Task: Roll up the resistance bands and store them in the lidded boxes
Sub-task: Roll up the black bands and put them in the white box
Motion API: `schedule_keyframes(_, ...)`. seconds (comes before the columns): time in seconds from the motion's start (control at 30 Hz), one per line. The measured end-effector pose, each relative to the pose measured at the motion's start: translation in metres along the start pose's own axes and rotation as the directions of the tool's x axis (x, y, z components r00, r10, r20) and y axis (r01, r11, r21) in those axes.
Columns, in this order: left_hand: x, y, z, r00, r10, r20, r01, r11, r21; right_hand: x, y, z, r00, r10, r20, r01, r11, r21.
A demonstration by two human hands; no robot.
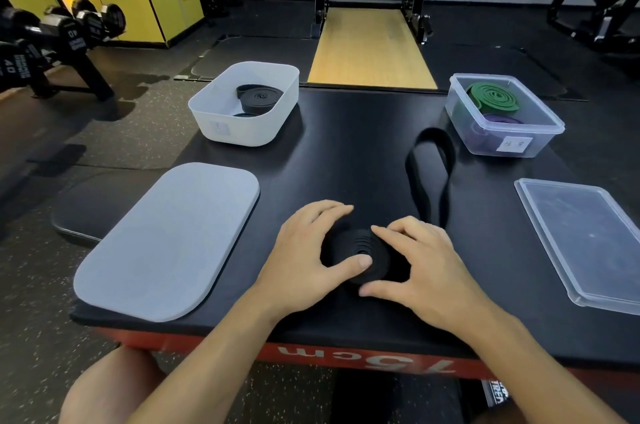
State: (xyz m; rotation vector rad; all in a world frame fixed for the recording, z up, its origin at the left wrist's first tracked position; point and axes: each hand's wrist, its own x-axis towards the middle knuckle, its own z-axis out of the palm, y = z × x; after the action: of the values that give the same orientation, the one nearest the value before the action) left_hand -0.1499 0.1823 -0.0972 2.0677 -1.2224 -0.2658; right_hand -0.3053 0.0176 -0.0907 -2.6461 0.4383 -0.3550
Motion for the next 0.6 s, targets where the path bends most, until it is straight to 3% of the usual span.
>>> schedule_keyframes(0.2,0.000,-0.001,-0.006,0.986,0.092,0.137,-0.099,0.994,0.044,-0.002,0.035,-0.015,0.991,-0.118,0.070,0.105,0.980,0.168)
schedule_keyframes(0.37,0.002,-0.003,-0.003,0.976,0.154,0.156,-0.172,0.979,0.113,-0.002,0.038,-0.013,0.975,-0.190,0.113,0.174,0.975,0.138)
schedule_keyframes(0.47,0.001,-0.001,0.000,0.984,0.156,0.087,-0.164,0.982,0.095,-0.002,0.041,-0.014,0.986,-0.149,0.078,0.151,0.989,-0.011)
schedule_keyframes(0.6,-0.001,0.001,0.005,0.989,0.145,0.011,-0.145,0.983,0.115,-0.002,0.048,-0.020,0.993,-0.071,-0.091,0.042,0.956,-0.289)
